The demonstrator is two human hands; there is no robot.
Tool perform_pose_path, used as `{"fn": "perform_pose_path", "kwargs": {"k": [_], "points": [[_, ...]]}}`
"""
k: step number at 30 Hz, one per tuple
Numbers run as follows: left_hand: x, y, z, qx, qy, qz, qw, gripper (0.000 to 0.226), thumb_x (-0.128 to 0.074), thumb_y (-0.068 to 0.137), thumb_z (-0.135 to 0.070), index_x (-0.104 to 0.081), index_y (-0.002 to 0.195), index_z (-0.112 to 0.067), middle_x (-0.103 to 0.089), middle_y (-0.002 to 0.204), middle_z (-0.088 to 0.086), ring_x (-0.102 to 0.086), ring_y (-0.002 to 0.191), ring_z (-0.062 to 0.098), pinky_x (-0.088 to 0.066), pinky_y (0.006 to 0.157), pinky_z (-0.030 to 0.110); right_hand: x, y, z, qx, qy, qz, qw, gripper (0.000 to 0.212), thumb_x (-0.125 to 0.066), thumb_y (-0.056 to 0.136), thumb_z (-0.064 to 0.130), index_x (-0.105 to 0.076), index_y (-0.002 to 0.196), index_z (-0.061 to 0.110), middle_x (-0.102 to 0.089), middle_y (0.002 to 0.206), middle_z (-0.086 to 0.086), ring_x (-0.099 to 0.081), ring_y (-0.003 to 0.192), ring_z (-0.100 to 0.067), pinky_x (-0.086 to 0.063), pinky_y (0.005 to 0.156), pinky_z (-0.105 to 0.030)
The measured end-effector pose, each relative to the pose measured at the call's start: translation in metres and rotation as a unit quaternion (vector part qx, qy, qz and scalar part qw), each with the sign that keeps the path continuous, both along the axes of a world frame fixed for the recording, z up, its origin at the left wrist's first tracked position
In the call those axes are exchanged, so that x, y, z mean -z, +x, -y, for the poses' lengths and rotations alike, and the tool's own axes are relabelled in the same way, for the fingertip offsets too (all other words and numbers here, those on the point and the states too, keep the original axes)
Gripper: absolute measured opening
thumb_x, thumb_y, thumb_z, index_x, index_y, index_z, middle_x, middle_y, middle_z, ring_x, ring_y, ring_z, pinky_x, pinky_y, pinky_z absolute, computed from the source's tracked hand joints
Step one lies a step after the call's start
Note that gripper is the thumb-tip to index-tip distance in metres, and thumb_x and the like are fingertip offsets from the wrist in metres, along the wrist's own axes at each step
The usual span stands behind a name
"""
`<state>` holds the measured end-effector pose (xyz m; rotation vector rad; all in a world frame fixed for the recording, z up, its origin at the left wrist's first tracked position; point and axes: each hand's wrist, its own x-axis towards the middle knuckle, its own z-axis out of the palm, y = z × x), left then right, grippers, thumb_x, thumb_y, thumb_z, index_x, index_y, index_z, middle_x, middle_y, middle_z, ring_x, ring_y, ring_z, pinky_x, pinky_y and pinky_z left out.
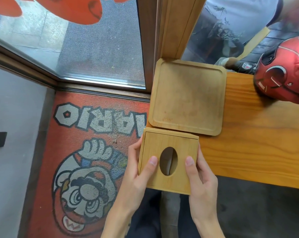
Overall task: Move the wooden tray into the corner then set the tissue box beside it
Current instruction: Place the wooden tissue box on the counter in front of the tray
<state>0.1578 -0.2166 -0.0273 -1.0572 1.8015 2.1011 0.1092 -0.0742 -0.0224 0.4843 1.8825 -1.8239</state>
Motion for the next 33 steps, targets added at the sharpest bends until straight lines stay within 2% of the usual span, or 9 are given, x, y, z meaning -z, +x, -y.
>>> {"fn": "perform_pose_path", "kwargs": {"k": [6,11,16,18,21,24,28,30,33], "points": [[0.001,-0.005,0.003,-0.005,-0.001,-0.011,1.0,0.048,-0.057,0.09,-0.038,-0.042,0.134,-0.026,-0.06,0.134,-0.005,-0.061,0.122,0.008,-0.049,0.101,0.031,0.006,-0.004,0.003,-0.007,0.005,-0.01,1.0,0.057,-0.059,0.091,0.033,-0.049,0.146,0.027,-0.068,0.132,0.014,-0.062,0.124,-0.007,-0.051,0.103,-0.041],[0.002,-0.009,0.003,0.01,-0.006,-0.012,1.0,0.048,-0.056,0.09,-0.037,-0.041,0.135,-0.027,-0.06,0.134,-0.006,-0.06,0.122,0.005,-0.049,0.101,0.025,0.009,-0.007,0.002,-0.01,0.001,-0.016,1.0,0.056,-0.058,0.09,0.033,-0.05,0.145,0.026,-0.067,0.13,0.02,-0.06,0.124,-0.001,-0.051,0.095,-0.017],[0.0,-0.009,0.003,0.024,-0.009,-0.006,1.0,0.05,-0.055,0.09,-0.038,-0.04,0.136,-0.028,-0.059,0.136,-0.005,-0.058,0.124,0.005,-0.046,0.107,0.029,0.012,-0.006,0.002,-0.052,0.018,-0.019,0.998,0.06,-0.056,0.094,0.05,-0.043,0.149,0.032,-0.061,0.14,0.017,-0.053,0.132,-0.004,-0.045,0.109,-0.037],[0.0,-0.013,0.006,0.03,-0.002,-0.013,0.999,0.056,-0.055,0.088,-0.049,-0.038,0.138,-0.034,-0.057,0.139,-0.011,-0.055,0.128,0.003,-0.042,0.111,0.033,0.013,-0.007,-0.005,-0.11,0.006,-0.003,0.994,0.08,-0.056,0.084,0.065,-0.03,0.154,0.036,-0.051,0.148,0.022,-0.046,0.138,-0.001,-0.037,0.116,-0.041],[0.001,-0.017,0.016,-0.01,0.006,0.004,1.0,0.122,-0.054,0.054,-0.093,-0.026,0.152,-0.026,-0.04,0.158,0.0,-0.04,0.145,0.018,-0.031,0.119,0.047,0.013,-0.015,-0.023,-0.284,0.015,0.015,0.958,0.12,-0.058,0.062,0.085,0.01,0.153,0.049,-0.015,0.157,0.041,-0.017,0.146,0.013,-0.021,0.12,-0.029],[0.002,-0.006,0.018,-0.003,0.049,-0.016,0.999,0.099,-0.048,0.07,-0.087,-0.027,0.153,-0.038,-0.04,0.159,-0.01,-0.036,0.147,0.012,-0.026,0.121,0.054,0.015,-0.022,-0.039,-0.426,0.147,-0.051,0.891,0.138,-0.07,0.056,0.081,0.023,0.151,0.044,0.017,0.162,0.031,0.016,0.148,0.008,-0.007,0.122,-0.03],[0.009,0.007,0.011,0.04,0.015,-0.023,0.999,0.095,-0.044,0.075,-0.084,-0.025,0.155,-0.036,-0.038,0.156,-0.026,-0.035,0.143,-0.006,-0.032,0.116,0.024,0.036,-0.019,-0.041,-0.446,0.254,-0.163,0.842,0.121,-0.074,0.073,0.063,0.0,0.16,0.021,0.001,0.168,0.014,0.013,0.152,-0.002,-0.02,0.123,-0.036],[0.006,0.001,0.008,0.052,0.019,-0.029,0.998,0.098,-0.05,0.075,-0.081,-0.022,0.155,-0.033,-0.039,0.152,-0.032,-0.036,0.138,-0.014,-0.035,0.102,0.003,0.05,-0.009,-0.036,-0.399,0.291,-0.194,0.848,0.102,-0.068,0.084,0.054,-0.013,0.159,0.014,-0.011,0.168,0.008,0.004,0.155,-0.006,-0.028,0.121,-0.04],[0.005,0.002,0.006,0.041,0.028,-0.027,0.998,0.098,-0.055,0.074,-0.078,-0.022,0.156,-0.033,-0.04,0.152,-0.029,-0.039,0.135,-0.016,-0.036,0.095,-0.002,0.063,0.005,-0.029,-0.306,0.332,-0.202,0.869,0.089,-0.063,0.086,0.054,-0.03,0.155,0.009,-0.022,0.165,0.007,-0.005,0.154,-0.005,-0.032,0.117,-0.037]]}}
